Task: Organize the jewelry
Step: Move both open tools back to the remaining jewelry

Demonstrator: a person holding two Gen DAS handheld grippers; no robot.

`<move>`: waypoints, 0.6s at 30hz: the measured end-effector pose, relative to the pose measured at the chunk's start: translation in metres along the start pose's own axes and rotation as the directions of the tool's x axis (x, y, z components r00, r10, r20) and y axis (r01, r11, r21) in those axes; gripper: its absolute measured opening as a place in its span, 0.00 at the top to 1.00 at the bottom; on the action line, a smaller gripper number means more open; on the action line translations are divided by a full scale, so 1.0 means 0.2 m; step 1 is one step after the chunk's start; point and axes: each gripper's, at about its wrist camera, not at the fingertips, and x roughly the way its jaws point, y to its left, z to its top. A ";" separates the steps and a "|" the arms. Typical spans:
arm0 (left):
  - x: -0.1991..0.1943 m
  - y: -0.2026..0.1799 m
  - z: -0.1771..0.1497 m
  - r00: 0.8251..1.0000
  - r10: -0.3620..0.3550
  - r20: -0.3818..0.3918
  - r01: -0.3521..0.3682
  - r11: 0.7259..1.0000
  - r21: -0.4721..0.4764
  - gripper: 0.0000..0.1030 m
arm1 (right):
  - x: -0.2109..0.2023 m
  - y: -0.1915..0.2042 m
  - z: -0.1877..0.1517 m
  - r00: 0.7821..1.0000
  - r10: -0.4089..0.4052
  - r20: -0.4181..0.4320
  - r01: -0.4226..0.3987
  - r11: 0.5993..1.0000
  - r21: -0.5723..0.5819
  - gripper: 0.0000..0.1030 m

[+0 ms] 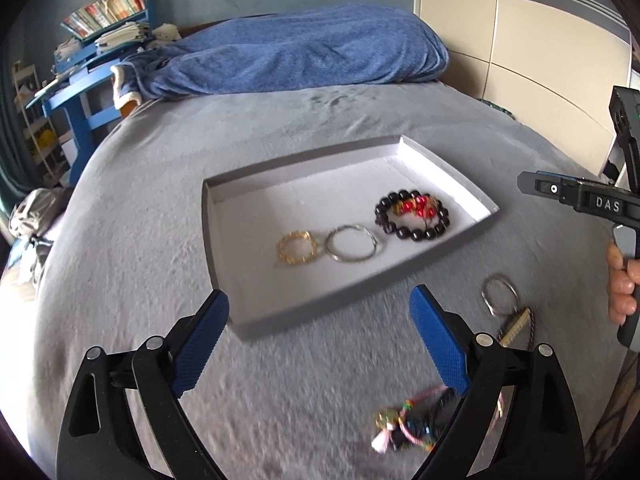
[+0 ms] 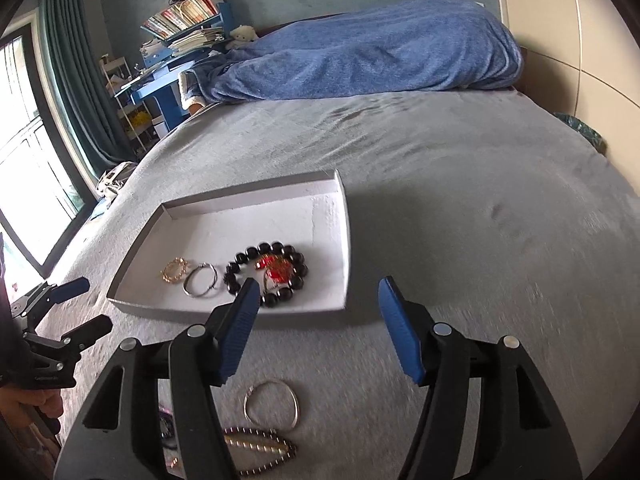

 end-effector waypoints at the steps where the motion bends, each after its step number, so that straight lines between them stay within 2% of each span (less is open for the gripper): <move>1: -0.01 -0.01 -0.02 1.000 -0.002 -0.001 0.002 1.000 0.003 0.11 | -0.01 -0.01 -0.02 1.000 -0.001 -0.002 0.001 1.000 0.005 0.40; 7: -0.08 -0.06 -0.14 0.999 -0.035 -0.006 0.035 0.999 0.008 0.11 | -0.04 -0.02 -0.12 1.000 0.003 -0.018 -0.003 1.000 0.012 0.40; 14: -0.12 -0.19 -0.28 0.996 -0.086 -0.023 0.088 0.991 0.102 0.11 | -0.05 0.02 -0.26 0.998 0.008 -0.059 -0.008 1.000 -0.003 0.40; 18: -0.13 -0.25 -0.32 0.993 -0.115 -0.023 0.117 0.985 0.125 0.11 | -0.05 0.02 -0.31 0.997 0.009 -0.073 -0.009 1.000 -0.005 0.40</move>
